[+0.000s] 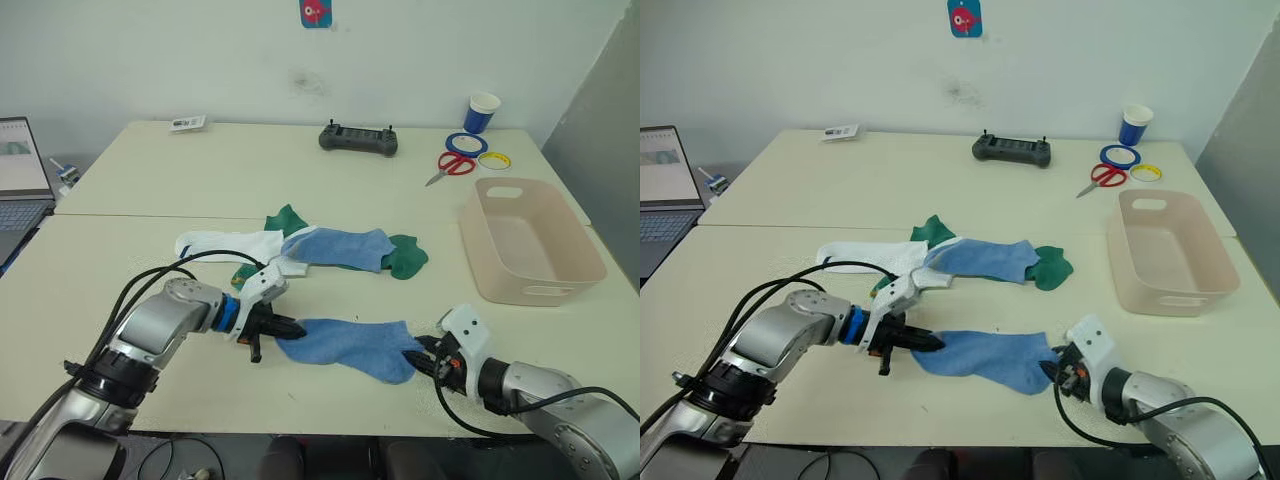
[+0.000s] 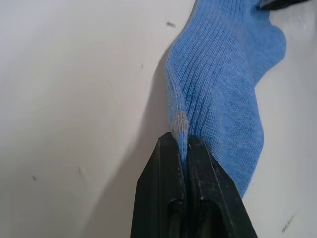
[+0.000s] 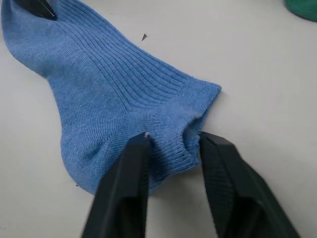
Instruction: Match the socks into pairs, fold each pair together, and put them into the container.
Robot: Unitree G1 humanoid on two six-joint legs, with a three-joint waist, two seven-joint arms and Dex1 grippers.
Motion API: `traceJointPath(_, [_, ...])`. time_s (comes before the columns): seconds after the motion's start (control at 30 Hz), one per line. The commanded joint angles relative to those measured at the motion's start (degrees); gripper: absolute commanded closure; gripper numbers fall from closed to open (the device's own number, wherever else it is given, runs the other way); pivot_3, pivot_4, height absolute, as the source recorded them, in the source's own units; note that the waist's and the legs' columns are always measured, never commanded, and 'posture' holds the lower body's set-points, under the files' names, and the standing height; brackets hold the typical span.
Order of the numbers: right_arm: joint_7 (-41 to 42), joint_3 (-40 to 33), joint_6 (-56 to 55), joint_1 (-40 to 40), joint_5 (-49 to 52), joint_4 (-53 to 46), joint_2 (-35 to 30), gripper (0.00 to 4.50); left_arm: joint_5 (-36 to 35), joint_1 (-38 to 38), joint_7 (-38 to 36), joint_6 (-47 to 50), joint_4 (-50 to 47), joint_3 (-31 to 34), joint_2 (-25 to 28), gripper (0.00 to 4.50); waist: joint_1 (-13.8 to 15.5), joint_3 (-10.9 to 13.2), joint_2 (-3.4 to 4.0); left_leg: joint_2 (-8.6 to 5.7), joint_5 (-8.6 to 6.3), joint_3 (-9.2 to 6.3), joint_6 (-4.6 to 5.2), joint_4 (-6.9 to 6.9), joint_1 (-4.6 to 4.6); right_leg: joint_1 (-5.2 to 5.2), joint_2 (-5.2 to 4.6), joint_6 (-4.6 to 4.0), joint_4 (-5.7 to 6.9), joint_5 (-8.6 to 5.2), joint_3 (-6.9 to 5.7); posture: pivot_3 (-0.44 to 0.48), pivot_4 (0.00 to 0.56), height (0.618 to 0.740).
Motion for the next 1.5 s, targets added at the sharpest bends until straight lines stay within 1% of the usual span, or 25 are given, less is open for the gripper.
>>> traceJointPath(0.03, [1.0, 0.1, 0.7, 0.0, 1.4, -3.4, -0.5, 4.25, 0.0, 1.3, -1.3, -1.2, -3.0, 2.0, 1.7, 4.5, 0.0, 0.0, 0.0, 0.0, 0.0, 0.0, 0.0, 0.0, 0.0, 0.01, 0.0, 0.0, 0.0, 0.0, 0.0, 0.0, 0.15, 0.74])
traceJointPath(0.07, [1.2, -0.2, 1.3, 0.0, 2.0, -4.0, -0.7, 4.47, 0.0, 1.9, -1.7, -1.5, -3.5, 2.2, 2.3, 4.5, 0.0, 0.0, 0.0, 0.0, 0.0, 0.0, 0.0, 0.0, 0.0, 0.01, 0.0, 0.0, 0.0, 0.0, 0.0, 0.0, 0.15, 0.74])
traceJointPath(0.2, [2.0, -2.2, 3.4, 0.4, 4.4, -6.2, -1.9, 4.47, -0.6, 4.2, -2.1, -1.5, -5.9, 3.3, 3.9, 4.5, 0.0, 0.0, 0.0, 0.0, 0.0, 0.01, 0.0, 0.0, 0.0, 0.01, -0.01, 0.0, 0.0, 0.0, 0.01, 0.0, 0.15, 0.74])
traceJointPath(0.33, [3.3, -4.3, 6.0, 0.5, 7.5, -7.2, -3.5, 4.47, -1.5, 8.0, -2.0, -0.5, -9.3, 4.4, 5.7, 4.5, 0.0, 0.0, 0.0, 0.0, 0.0, 0.03, 0.0, 0.0, 0.0, 0.01, -0.02, -0.01, -0.01, 0.0, 0.03, 0.0, 0.15, 0.74])
traceJointPath(0.53, [2.6, -4.1, 7.8, 0.8, 8.6, -6.8, -4.3, 4.47, -2.6, 12.0, 1.1, 2.5, -13.6, 5.5, 5.1, 4.5, 0.1, 0.0, 0.0, -0.01, 0.0, 0.01, 0.0, 0.0, 0.01, 0.01, -0.03, -0.02, -0.01, -0.01, 0.0, 0.0, 0.15, 0.74])
traceJointPath(0.63, [1.5, -3.6, 8.1, 0.7, 8.3, -6.4, -4.0, 4.47, -2.6, 13.3, 3.6, 3.6, -15.0, 5.9, 4.5, 4.5, 0.1, 0.0, 0.0, -0.01, -0.01, 0.02, 0.0, 0.0, 0.01, 0.02, -0.04, -0.02, -0.02, -0.01, 0.01, 0.0, 0.15, 0.74])
traceJointPath(0.77, [-0.1, -4.8, 10.1, 1.0, 9.7, -6.6, -2.6, 4.47, -1.7, 14.8, 7.6, 4.6, -15.7, 6.2, 3.2, 4.5, 0.1, 0.0, 0.06, -0.02, -0.01, 0.01, 0.0, 0.0, 0.02, 0.03, -0.05, -0.02, -0.02, -0.01, 0.01, 0.0, 0.15, 0.74])
traceJointPath(0.83, [-0.3, -4.6, 9.9, 1.2, 8.8, -6.9, -3.3, 4.02, -2.3, 15.0, 7.7, 4.9, -15.8, 6.5, 2.9, 4.5, 0.2, 0.0, 0.07, -0.05, 0.0, 0.02, 0.0, 0.0, 0.04, 0.05, -0.08, -0.01, -0.01, -0.01, 0.01, 0.0, 0.15, 0.74])
traceJointPath(0.87, [-0.3, -4.4, 9.6, 1.3, 8.6, -6.9, -3.6, 3.85, -1.8, 15.1, 7.7, 4.1, -15.8, 6.2, 3.1, 4.29, 0.3, 0.0, 0.07, -0.07, 0.0, 0.01, 0.0, 0.01, 0.04, 0.05, -0.09, -0.01, -0.01, -0.01, 0.0, 0.0, 0.15, 0.74])
traceJointPath(0.93, [-0.6, -4.3, 8.8, 1.2, 7.5, -7.0, -4.4, 3.23, 0.0, 15.4, 7.8, 1.4, -15.4, 5.5, 3.5, 3.88, 0.3, -0.1, 0.08, -0.08, 0.0, 0.01, 0.0, 0.01, 0.05, 0.07, -0.09, -0.01, -0.01, 0.0, 0.03, 0.0, 0.15, 0.74])
traceJointPath(1.03, [-0.1, -3.8, 7.4, 1.2, 5.8, -7.2, -6.5, 2.19, 0.8, 16.0, 9.0, -0.7, -14.6, 6.8, 3.2, 3.02, 0.3, -0.1, 0.08, -0.1, 0.0, 0.02, 0.0, 0.01, 0.06, 0.07, -0.12, 0.0, -0.01, 0.0, 0.04, 0.0, 0.15, 0.74])
traceJointPath(1.13, [0.5, -4.0, 5.8, 1.5, 5.2, -7.7, -7.2, 1.11, 0.7, 16.8, 9.6, -2.7, -14.6, 8.3, 3.2, 2.17, 0.3, -0.1, 0.09, -0.1, 0.0, 0.0, 0.0, 0.01, 0.07, 0.08, -0.12, -0.01, -0.01, 0.0, 0.02, 0.0, 0.15, 0.74])
traceJointPath(1.23, [0.7, -5.3, 3.3, 1.8, 4.2, -8.3, -7.4, 0.11, -0.6, 17.8, 10.1, -4.0, -14.6, 11.3, 3.4, 1.36, 0.2, -0.1, 0.1, -0.09, 0.0, 0.0, 0.0, 0.0, 0.06, 0.07, -0.12, 0.0, -0.01, 0.0, 0.02, 0.0, 0.15, 0.74])
traceJointPath(1.27, [0.8, -5.8, 2.1, 1.8, 3.8, -8.2, -7.3, 0.0, -1.7, 17.8, 10.6, -4.0, -14.5, 13.0, 2.9, 1.08, 0.2, -0.1, 0.1, -0.08, 0.0, -0.01, 0.0, 0.0, 0.06, 0.06, -0.11, 0.0, -0.01, 0.0, 0.01, 0.0, 0.15, 0.74])
traceJointPath(1.37, [1.2, -7.1, -0.8, 1.3, 4.0, -8.2, -6.3, 0.0, -4.3, 17.5, 10.6, -5.2, -13.5, 18.0, 2.2, 0.2, 0.2, -0.1, 0.08, -0.07, 0.0, 0.0, 0.0, 0.0, 0.04, 0.04, -0.11, 0.0, -0.01, 0.0, 0.01, 0.0, 0.15, 0.74])
traceJointPath(1.4, [1.4, -7.4, -1.5, 0.9, 4.3, -8.3, -6.1, 0.0, -5.4, 17.5, 10.2, -4.8, -13.4, 19.4, 2.4, 0.02, 0.2, 0.0, 0.07, -0.07, 0.0, 0.0, 0.0, 0.0, 0.02, 0.03, -0.11, 0.0, -0.01, 0.0, 0.0, 0.0, 0.15, 0.74])
traceJointPath(1.5, [2.0, -8.0, -3.4, -0.6, 4.1, -8.3, -6.1, 0.0, -5.5, 17.6, 10.0, -5.5, -12.8, 21.5, 2.8, 0.02, 0.2, 0.0, 0.07, -0.08, 0.0, 0.02, 0.0, -0.02, 0.0, 0.03, -0.1, -0.01, -0.07, -0.01, 0.01, 0.0, 0.15, 0.74])
